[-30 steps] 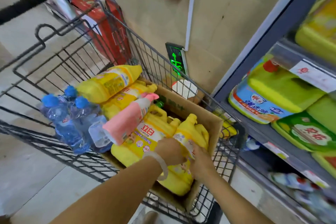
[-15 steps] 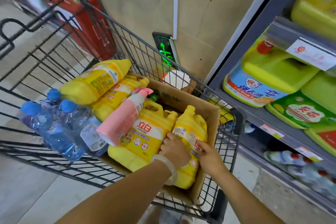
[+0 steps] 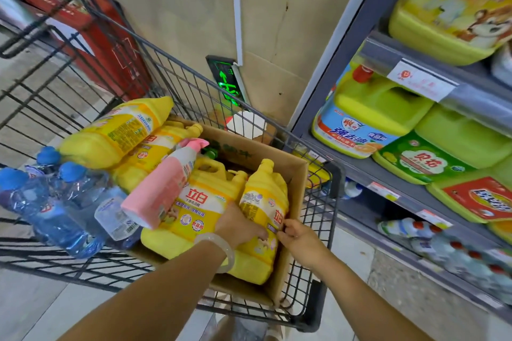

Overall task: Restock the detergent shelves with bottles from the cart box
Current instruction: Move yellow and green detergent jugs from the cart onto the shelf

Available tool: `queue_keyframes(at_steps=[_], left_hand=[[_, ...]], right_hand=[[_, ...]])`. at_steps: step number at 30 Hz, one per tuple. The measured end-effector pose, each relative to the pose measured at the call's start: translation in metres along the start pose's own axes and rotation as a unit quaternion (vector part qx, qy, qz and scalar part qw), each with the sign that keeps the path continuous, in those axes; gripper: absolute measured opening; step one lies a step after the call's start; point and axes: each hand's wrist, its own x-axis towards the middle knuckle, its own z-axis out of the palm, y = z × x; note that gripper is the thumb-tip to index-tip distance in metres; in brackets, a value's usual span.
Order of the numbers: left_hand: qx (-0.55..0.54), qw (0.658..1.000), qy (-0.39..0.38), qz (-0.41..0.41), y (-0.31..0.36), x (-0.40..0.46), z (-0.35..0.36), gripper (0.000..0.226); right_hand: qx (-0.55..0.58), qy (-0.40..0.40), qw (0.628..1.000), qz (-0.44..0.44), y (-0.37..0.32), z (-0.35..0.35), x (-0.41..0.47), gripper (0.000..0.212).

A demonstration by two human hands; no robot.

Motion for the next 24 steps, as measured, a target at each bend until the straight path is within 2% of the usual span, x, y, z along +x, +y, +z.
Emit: queue_keyframes(at_steps=[3, 6, 7, 10, 13, 16, 19, 22, 24], left_hand=[[-0.048, 0.999, -0.018, 0.007, -0.004, -0.003, -0.013, 0.098], [-0.122, 0.991, -0.046, 0.013, -0.006, -0.013, -0.031, 0.078], [-0.148, 0.987, -0.063, 0.016, -0.006, -0.016, -0.038, 0.077], [-0.199, 0.972, -0.118, 0.042, -0.001, -0.028, -0.060, 0.095], [-0.221, 0.959, -0.164, 0.073, 0.010, -0.041, -0.080, 0.084], [-0.205, 0.951, -0.197, 0.122, 0.027, -0.053, -0.093, 0.092], [-0.187, 0.948, -0.188, 0.175, 0.047, -0.076, -0.095, 0.077], [-0.145, 0.944, -0.196, 0.222, 0.065, -0.096, -0.087, 0.101], [-0.118, 0.940, -0.194, 0.255, 0.081, -0.112, -0.077, 0.093]], right_hand=[[0.027, 0.018, 0.999, 0.001, -0.006, -0.009, -0.007, 0.050], [0.125, 0.000, 0.992, -0.019, -0.017, -0.016, -0.018, 0.016], [0.155, -0.012, 0.988, -0.023, -0.019, -0.017, -0.020, 0.014], [0.264, -0.062, 0.963, -0.012, -0.030, -0.020, -0.031, 0.021], [0.330, -0.093, 0.939, -0.008, -0.041, -0.023, -0.043, 0.034], [0.331, -0.050, 0.941, -0.056, -0.054, -0.030, -0.057, 0.050], [0.336, -0.009, 0.937, -0.098, -0.061, -0.043, -0.076, 0.061], [0.330, 0.045, 0.934, -0.131, -0.059, -0.062, -0.099, 0.075], [0.324, 0.078, 0.930, -0.154, -0.053, -0.080, -0.119, 0.075]])
